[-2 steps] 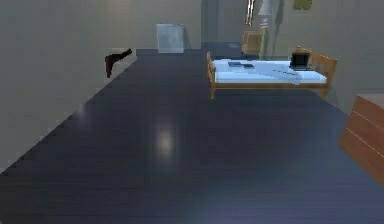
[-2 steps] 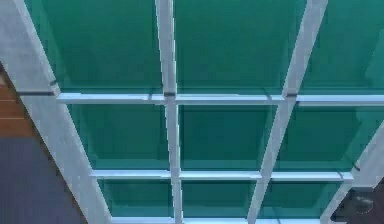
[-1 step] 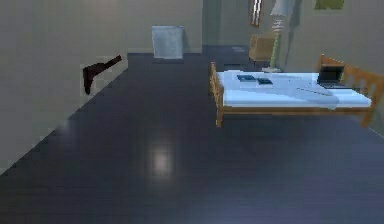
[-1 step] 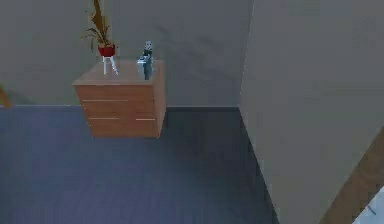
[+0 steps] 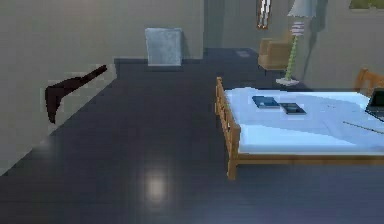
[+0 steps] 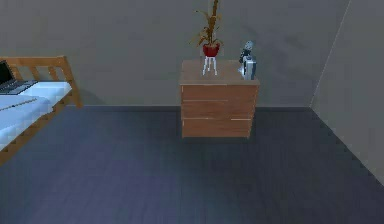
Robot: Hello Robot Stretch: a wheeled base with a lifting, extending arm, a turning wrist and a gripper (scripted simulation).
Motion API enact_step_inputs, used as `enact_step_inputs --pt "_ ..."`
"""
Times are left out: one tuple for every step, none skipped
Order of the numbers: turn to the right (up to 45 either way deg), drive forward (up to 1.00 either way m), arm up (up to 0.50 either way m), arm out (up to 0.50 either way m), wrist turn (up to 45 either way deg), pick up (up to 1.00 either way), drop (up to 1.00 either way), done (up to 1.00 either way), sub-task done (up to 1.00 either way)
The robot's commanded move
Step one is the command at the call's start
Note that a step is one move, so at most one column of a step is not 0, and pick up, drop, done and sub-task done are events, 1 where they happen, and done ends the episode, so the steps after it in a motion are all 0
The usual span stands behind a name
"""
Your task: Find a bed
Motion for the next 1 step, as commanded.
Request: enact_step_inputs --pt "-6.0 0.0 0.0 0.0 0.0 0.0 0.0 0.0 0.0"
